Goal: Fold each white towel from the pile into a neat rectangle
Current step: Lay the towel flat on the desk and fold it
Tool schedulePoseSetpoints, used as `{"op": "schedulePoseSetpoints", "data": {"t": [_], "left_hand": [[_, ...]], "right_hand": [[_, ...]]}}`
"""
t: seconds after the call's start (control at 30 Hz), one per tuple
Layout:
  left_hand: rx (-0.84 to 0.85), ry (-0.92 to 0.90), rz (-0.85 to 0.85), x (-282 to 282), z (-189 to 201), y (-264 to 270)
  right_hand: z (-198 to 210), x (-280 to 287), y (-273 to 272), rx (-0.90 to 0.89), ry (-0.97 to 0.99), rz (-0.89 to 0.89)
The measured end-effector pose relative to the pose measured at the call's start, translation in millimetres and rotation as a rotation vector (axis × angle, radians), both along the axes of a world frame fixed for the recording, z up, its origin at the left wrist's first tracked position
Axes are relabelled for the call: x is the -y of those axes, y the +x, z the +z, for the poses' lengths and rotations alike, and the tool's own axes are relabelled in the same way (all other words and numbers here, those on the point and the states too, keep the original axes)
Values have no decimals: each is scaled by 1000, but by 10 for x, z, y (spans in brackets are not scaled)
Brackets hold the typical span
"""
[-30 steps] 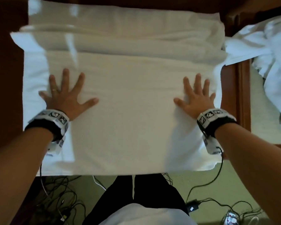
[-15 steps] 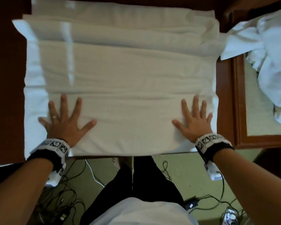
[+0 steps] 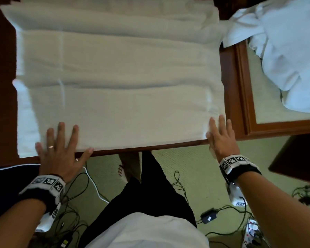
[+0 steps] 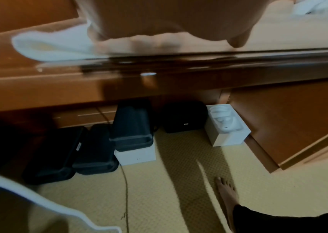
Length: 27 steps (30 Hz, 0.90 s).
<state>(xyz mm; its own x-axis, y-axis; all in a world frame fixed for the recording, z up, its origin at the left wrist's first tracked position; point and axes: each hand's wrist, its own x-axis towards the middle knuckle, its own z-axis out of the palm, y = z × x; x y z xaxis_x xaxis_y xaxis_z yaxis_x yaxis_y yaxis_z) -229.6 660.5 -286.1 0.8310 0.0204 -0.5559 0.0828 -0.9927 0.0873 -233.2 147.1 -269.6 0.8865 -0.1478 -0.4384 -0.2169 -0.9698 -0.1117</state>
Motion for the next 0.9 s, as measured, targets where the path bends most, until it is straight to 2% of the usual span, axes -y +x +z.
{"op": "schedulePoseSetpoints", "data": {"t": [0.07,0.13,0.23,0.3,0.37,0.53,0.6,0.67,0.73,0.8,0.9], "left_hand": [[59,4,-27,80,4,17],[117,37,-117,133,-24,35],[129,80,-210,130,-112,83],[139,82,-214,136,-148,80],[187,81,-238,153,-135,11],[273,57,-331,77,-46,-221],[259,27,-369,-6,25,-243],[224,34,-338,-130,108,-223],[202,31,-264,-189,234,-175],[157,11,-126,-166,426,-84],[-111,83,-105,-91,703,74]], "right_hand": [[58,-120,20,78,-26,42],[121,-318,24,131,-16,198],[72,-586,43,39,-52,405],[-10,-697,60,-58,-84,392],[-82,-732,7,-73,-83,353],[-64,-597,-253,80,-50,402],[-9,-499,-239,134,-41,414],[81,-437,-135,141,-91,352],[269,-447,-19,97,-106,300],[460,-484,68,-26,-158,293],[630,-524,115,-312,-304,272]]}}
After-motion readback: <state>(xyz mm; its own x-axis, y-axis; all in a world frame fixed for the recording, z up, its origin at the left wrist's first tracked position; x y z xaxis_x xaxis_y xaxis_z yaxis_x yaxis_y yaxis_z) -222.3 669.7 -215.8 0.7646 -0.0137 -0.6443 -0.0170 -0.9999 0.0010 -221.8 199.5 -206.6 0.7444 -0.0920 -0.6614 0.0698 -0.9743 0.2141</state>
